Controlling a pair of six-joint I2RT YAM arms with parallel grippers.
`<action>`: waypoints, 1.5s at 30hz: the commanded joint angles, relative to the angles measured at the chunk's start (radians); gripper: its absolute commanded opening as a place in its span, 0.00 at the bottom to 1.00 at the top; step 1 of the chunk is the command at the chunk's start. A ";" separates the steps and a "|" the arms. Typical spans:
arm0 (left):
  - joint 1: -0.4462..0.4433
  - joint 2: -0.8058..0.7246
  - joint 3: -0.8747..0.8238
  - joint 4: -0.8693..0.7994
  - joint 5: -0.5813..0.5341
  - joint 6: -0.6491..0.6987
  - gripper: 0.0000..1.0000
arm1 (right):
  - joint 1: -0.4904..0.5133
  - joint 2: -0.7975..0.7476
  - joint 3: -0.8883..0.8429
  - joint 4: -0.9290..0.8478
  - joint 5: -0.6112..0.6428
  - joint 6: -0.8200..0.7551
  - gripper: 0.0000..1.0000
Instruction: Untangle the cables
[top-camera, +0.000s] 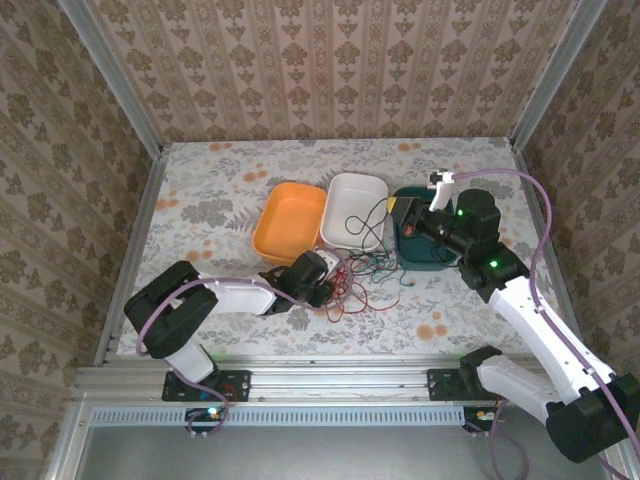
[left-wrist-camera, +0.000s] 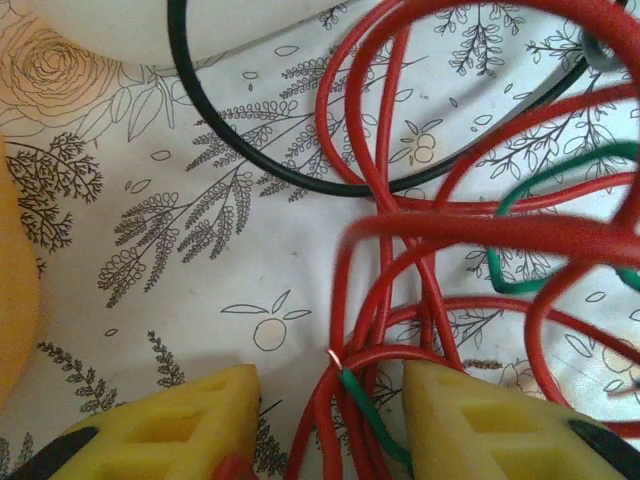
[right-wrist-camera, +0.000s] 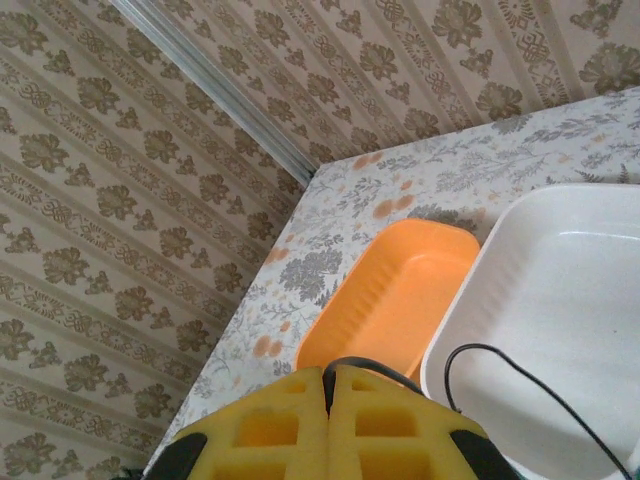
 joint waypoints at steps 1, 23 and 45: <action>0.008 0.011 -0.008 -0.082 -0.006 -0.001 0.33 | 0.002 -0.016 0.009 0.033 -0.008 0.007 0.00; 0.009 0.075 0.007 -0.090 -0.023 -0.009 0.00 | 0.000 -0.165 0.418 -0.141 0.164 -0.314 0.00; 0.008 0.097 0.011 -0.101 -0.069 -0.017 0.00 | -0.008 -0.084 0.573 0.046 0.443 -0.519 0.00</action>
